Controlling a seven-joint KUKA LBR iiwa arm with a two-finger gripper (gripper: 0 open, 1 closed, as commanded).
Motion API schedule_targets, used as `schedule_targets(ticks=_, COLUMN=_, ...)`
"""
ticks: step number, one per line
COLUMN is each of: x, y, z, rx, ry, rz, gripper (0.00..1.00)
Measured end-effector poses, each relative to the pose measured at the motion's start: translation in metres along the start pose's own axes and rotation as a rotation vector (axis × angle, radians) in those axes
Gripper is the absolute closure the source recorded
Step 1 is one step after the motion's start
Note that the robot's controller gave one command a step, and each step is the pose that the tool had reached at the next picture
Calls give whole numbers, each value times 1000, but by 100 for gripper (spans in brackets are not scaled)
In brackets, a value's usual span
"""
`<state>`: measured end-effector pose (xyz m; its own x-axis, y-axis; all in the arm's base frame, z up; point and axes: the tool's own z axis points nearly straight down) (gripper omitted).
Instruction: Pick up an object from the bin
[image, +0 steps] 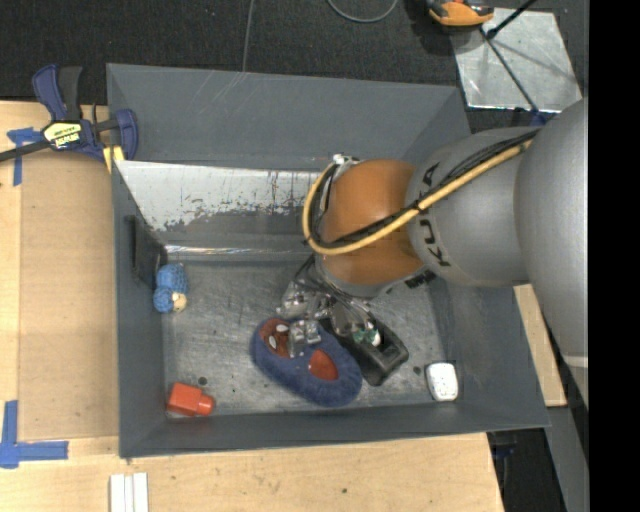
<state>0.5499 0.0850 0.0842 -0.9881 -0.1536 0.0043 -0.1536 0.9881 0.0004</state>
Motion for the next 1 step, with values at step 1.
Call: schedule_targets(ticks=1, x=-11, y=12, z=-151, rx=0, ry=-16, rz=15, gripper=100)
